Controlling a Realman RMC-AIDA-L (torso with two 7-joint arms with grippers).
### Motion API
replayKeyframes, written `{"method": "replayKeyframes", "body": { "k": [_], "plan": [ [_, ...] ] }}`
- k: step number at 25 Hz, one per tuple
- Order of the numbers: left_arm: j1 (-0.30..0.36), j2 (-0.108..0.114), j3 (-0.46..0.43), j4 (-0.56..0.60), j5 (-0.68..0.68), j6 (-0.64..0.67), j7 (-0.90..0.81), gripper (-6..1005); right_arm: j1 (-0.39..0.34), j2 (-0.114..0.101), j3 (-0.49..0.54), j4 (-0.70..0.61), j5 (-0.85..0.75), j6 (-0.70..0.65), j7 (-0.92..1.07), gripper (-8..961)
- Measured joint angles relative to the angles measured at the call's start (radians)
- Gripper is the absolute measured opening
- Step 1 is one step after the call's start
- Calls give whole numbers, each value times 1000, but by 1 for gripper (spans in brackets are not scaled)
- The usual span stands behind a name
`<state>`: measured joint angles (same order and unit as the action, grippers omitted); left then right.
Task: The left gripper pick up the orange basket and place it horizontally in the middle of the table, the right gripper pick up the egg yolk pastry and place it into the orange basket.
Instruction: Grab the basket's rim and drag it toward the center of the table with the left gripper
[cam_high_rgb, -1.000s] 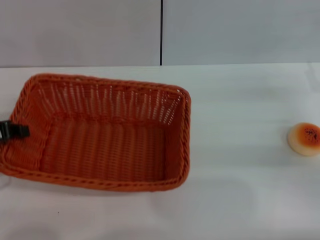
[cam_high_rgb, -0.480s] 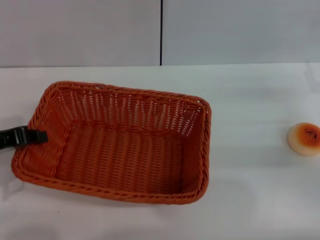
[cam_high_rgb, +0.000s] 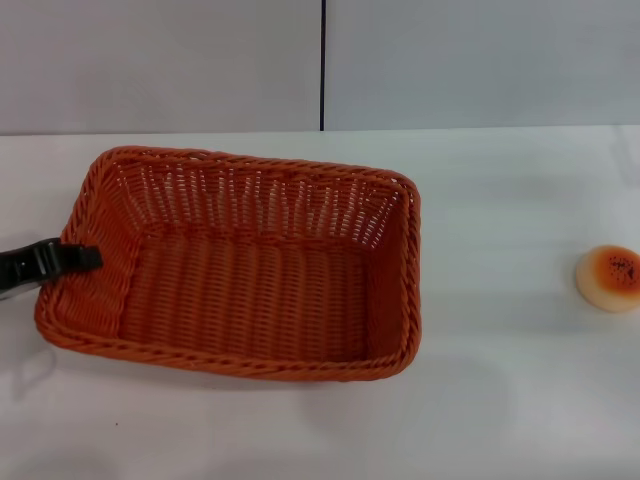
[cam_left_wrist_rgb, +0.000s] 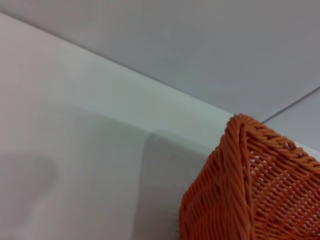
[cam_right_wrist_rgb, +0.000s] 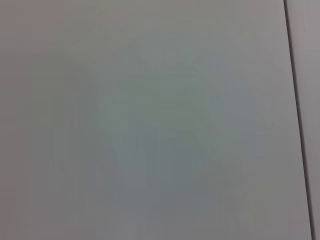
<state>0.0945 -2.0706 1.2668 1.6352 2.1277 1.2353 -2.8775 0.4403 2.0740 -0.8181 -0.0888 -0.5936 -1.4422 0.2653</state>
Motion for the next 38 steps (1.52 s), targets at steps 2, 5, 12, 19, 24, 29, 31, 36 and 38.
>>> {"method": "replayKeyframes", "body": {
  "k": [2,5,12,19,24,29,31,36,38],
  "plan": [
    [2,3,7,-17,-4,-11,8,159,1,0,2,1,0,5,0,613],
    [-4,5,7,-25,-5,-9,13,160,2,0,0,1,0,12,0,613],
    [-7,7,3,-33,-5,-1,21,163,5,-1,-2,1,0,16,0,612],
    [-33,9,-81,-176,-111,24,71,165,0,-1,-1,1,0,13,0,612],
    [-49,9,-92,-209,-126,40,87,404,-1,-1,-1,1,0,10,0,612],
    [-55,9,-100,-212,-155,49,89,564,1,0,-1,-1,0,7,0,612],
    [-58,9,-109,-218,-164,58,93,628,1,0,-1,-1,0,7,0,612],
    [-68,9,-141,-260,-212,84,133,731,2,0,-1,-5,0,5,0,611],
    [-70,8,-176,-264,-243,91,163,749,1,1,-1,-7,0,2,0,611]
  ]
}}
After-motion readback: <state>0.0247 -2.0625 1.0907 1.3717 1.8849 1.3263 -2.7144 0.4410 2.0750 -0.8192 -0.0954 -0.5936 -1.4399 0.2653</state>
